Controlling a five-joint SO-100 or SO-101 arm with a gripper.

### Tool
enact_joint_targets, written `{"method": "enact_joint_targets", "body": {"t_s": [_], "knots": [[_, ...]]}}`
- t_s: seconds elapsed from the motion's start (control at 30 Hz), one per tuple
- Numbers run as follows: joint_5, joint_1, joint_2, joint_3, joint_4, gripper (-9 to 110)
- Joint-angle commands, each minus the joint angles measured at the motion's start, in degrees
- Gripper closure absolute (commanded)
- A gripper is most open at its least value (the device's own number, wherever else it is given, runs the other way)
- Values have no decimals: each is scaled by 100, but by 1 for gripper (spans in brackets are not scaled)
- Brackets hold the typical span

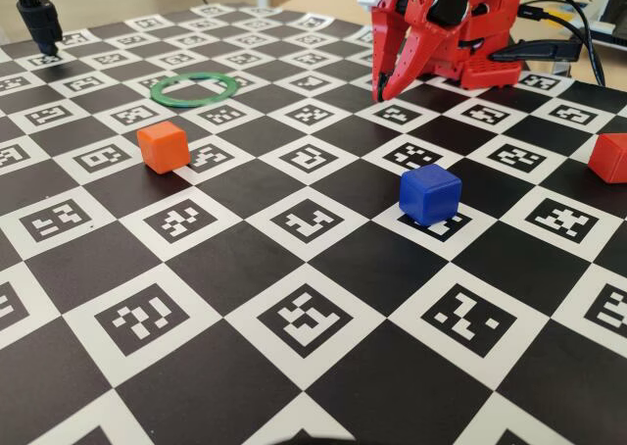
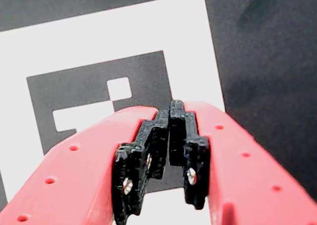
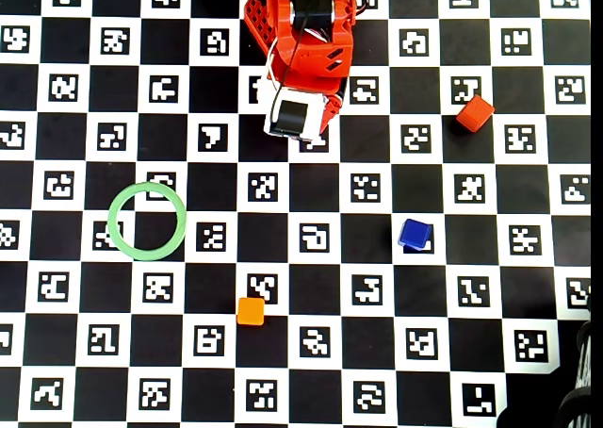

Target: Grab the red cube then put it in the green circle then put the blue cube on top and finally the orange cube on top

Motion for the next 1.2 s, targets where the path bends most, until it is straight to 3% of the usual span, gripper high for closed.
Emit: {"method": "enact_joint_targets", "body": {"t_s": [0.0, 0.33, 0.7, 1.07, 1.17], "knots": [[-62, -26, 290, 141, 272, 107], [562, -149, -2092, -2725, 659, 107], [2971, -686, -4922, -6108, 1758, 107], [4544, -1635, -6003, -7761, 2900, 107], [4992, -1890, -6214, -7963, 2936, 96]]}}
